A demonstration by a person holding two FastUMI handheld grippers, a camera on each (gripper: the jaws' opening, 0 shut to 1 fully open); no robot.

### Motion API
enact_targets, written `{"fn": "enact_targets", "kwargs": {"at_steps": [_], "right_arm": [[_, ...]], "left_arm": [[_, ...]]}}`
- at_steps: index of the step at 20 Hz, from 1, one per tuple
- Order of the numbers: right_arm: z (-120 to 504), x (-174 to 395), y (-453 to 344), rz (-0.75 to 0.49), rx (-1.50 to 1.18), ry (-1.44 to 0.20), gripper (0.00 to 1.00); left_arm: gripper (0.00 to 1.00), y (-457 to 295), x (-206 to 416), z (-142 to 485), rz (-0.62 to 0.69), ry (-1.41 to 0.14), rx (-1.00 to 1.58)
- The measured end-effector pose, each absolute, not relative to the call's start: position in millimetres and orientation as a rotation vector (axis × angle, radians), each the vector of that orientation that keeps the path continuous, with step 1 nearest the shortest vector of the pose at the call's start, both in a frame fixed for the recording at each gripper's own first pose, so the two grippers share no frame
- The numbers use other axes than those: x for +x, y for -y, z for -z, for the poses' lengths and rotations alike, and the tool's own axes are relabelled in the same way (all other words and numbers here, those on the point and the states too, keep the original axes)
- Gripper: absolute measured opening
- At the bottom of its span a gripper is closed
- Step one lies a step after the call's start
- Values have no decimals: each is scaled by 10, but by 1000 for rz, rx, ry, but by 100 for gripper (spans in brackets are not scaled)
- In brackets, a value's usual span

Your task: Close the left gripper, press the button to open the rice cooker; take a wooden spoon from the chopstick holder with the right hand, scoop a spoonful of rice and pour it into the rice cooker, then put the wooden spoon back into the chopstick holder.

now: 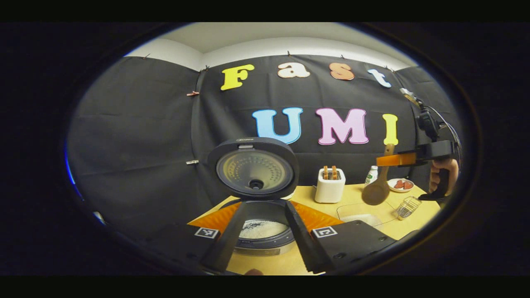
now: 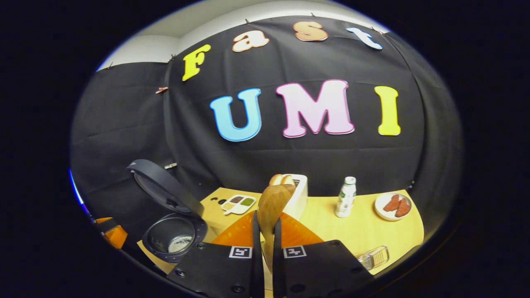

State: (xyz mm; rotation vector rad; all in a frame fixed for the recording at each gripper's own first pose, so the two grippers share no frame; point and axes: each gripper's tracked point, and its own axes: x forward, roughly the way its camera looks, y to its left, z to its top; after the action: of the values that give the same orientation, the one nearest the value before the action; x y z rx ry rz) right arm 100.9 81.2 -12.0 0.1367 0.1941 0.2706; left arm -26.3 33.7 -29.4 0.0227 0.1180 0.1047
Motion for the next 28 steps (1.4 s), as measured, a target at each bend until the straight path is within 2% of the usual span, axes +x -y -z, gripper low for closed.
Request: {"fn": "enact_targets", "kwargs": {"at_steps": [8,13,20,28], "right_arm": [[242,1080,525,-76,152,-210,12],[400,1049,1116,-5,152,-233,12],[836,1048,1470,46,161,-303,12],[1190,1006,1499,67,185,-377,12]], "left_arm": [[67,-37,-65,235,-100,-119,16],[67,101,-23,221,-115,-118,-1],[67,169,-107,234,-125,-126,9],[68,103,-232,255,-146,-138,18]]}}
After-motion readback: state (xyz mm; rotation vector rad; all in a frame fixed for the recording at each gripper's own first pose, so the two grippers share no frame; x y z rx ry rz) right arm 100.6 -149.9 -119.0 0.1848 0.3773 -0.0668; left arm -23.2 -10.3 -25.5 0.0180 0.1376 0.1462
